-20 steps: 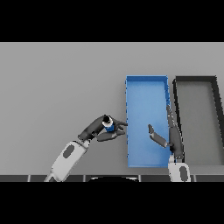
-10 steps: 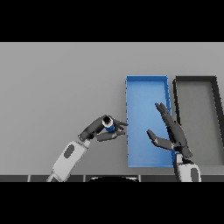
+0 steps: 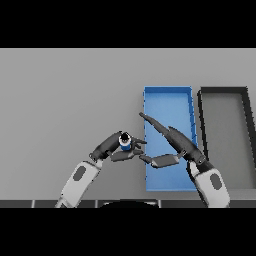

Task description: Pick up the blue pipe and place it into the blue bin.

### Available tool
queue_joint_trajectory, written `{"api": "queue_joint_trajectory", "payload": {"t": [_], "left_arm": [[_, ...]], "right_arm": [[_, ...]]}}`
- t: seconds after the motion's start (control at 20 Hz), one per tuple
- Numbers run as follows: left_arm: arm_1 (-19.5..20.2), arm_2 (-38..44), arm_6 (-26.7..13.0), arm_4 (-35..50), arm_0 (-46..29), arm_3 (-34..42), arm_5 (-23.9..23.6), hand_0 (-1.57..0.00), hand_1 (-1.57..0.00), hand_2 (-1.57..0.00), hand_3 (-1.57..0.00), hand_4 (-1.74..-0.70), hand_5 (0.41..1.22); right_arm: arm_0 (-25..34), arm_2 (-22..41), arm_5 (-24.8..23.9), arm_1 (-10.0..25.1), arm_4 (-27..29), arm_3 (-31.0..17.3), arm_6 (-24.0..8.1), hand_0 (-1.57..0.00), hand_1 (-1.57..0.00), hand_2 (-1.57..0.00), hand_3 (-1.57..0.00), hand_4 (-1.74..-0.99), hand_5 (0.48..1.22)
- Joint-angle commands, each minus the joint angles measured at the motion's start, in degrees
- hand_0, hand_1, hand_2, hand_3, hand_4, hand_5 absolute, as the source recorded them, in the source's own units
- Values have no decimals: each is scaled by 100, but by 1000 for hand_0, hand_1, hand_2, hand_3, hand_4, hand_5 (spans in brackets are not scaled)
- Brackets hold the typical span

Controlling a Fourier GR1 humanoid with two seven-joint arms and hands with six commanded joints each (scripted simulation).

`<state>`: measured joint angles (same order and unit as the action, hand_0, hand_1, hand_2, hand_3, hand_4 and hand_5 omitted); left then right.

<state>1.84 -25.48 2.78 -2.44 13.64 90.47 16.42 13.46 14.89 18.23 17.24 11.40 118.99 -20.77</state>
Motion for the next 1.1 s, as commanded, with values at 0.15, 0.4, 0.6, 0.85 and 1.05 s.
{"api": "queue_joint_trajectory", "payload": {"t": [0.15,0.4,0.6,0.85,1.05], "left_arm": [[-28,115,122,-22,-9,-7,139,-1571,-1571,-1571,-1571,-1466,1221],[-183,253,-54,130,-5,-117,418,-1571,-1571,-1571,-1571,-1469,1221],[-177,297,11,-118,-86,-65,431,-1571,-1571,-1571,-1571,-1469,1221],[-241,445,-326,-147,0,-67,552,-1571,-1571,-1571,-1571,-1560,1221],[-339,425,-388,-261,-75,-41,529,-1571,-1571,-1571,-1511,-1662,1221]], "right_arm": [[473,350,218,-226,202,-248,-370,1,0,-45,1,-1282,555],[1322,514,392,-401,202,-679,-652,-7,-16,-66,1,-1223,540],[1759,575,539,-587,232,-1114,-755,-27,-39,-91,1,-1184,516],[2048,695,739,-766,157,-1494,-739,-507,-530,-538,-401,-1331,489],[2114,718,713,-955,251,-1662,-702,-1126,-1127,-1148,-953,-1551,596]]}}
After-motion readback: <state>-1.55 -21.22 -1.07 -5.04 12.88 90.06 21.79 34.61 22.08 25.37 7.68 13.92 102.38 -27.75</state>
